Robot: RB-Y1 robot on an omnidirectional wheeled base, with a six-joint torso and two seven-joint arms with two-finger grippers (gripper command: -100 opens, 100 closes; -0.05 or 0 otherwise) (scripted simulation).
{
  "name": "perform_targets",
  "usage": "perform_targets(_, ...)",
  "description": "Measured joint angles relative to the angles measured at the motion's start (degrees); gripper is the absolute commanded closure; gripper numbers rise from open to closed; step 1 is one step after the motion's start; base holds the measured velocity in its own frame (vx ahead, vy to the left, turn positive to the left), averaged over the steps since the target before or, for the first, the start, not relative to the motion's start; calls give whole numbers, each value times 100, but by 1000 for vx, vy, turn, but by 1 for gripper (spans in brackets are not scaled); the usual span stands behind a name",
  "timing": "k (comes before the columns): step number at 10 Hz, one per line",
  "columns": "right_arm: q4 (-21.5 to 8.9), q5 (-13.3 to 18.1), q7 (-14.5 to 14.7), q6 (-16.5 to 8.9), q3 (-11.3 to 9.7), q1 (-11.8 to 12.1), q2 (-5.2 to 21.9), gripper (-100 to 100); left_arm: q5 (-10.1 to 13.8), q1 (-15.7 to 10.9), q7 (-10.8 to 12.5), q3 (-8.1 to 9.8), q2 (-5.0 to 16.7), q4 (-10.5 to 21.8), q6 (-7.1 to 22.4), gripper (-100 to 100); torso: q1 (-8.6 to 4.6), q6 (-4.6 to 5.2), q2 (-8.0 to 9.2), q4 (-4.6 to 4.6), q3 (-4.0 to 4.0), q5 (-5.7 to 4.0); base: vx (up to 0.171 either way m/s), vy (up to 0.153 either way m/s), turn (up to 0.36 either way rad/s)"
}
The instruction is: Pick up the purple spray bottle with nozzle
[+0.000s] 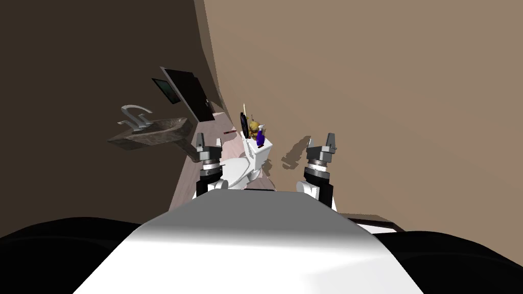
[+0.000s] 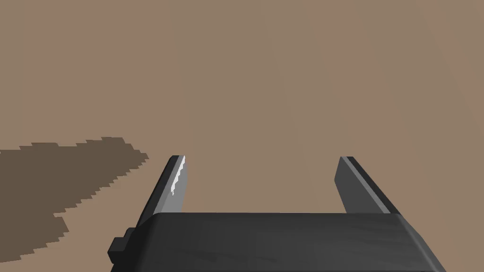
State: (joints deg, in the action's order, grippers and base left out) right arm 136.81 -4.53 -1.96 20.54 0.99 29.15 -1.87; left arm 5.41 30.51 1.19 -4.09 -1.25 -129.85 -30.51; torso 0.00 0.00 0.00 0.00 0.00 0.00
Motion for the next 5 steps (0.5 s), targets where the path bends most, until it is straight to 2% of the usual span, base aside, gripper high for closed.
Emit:
perform_targets(2,0,0,0,0,0,-1,0,0,-5,-68,-38,-10,230,81,38,-100,13,1,7,1,4,3,-32,50,-108)
perform_targets(5,0,0,0,0,0,-1,1,0,-25,-221,-147,-45,719,304,128,-100,35,1,15,3,9,8,-48,84,-154)
